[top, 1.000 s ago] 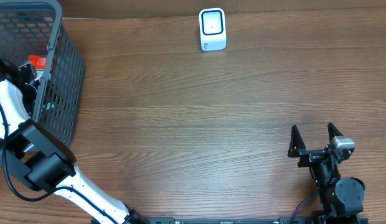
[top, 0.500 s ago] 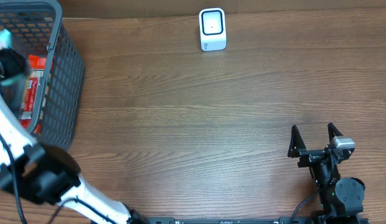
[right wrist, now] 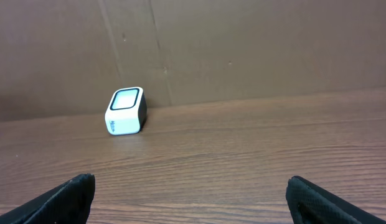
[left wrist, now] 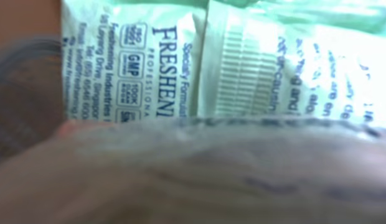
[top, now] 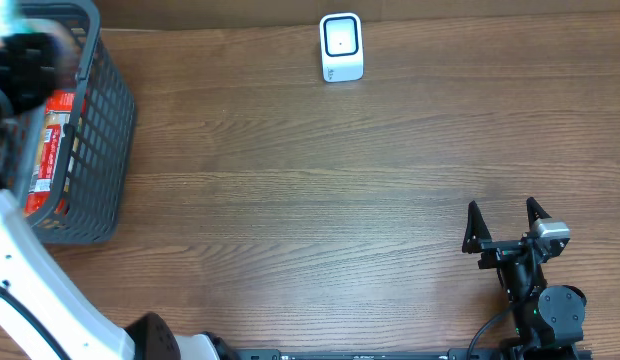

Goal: Scan the item barcode
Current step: 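Lift the held packs out of the basket toward the scanner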

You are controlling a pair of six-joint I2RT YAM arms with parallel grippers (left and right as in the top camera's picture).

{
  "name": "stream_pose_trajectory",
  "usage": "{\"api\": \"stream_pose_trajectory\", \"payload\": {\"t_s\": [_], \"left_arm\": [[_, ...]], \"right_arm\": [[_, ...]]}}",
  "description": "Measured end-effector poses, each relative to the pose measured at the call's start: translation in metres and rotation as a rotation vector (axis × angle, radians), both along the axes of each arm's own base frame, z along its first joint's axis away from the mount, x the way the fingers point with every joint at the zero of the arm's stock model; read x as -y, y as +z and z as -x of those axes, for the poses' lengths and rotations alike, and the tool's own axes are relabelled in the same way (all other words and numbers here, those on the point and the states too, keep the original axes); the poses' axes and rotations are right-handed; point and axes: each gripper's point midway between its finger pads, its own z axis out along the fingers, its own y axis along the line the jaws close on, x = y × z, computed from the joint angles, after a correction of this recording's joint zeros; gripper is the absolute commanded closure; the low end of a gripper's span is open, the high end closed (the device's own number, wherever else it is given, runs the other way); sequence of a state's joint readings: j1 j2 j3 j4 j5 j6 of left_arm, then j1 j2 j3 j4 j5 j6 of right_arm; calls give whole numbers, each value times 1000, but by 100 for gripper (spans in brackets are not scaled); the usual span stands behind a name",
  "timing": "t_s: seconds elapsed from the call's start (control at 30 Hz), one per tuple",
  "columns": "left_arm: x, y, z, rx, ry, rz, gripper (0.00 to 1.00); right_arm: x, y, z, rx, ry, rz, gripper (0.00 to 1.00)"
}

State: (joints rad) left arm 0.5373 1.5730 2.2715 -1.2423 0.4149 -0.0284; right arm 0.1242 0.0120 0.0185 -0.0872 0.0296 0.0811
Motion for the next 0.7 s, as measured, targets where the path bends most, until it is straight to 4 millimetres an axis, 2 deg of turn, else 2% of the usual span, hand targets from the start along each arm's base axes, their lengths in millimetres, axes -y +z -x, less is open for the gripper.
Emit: {"api": "stream_pose_trajectory", "payload": {"t_s": [0.13,0.17,0.4,0.5,0.6,0.7], "left_arm": [[73,-21,6,-110,-179,58,58],[95,-28,8,-150,-231,63,58],[197,-77,9,-331,-413,3,53],[244,-111,3,-395,-462,-31,54],[288,-154,-2,-467,-489,-47,59],[325,-212,-4,-578,-470,-32,58]], "right_arm": [[0,0,0,1,-1,0,0],[0,0,0,0,0,0,0],[0,0,0,-1,0,0,0],[0,0,0,0,0,0,0],[0,0,0,0,0,0,0],[0,0,0,0,0,0,0]]}}
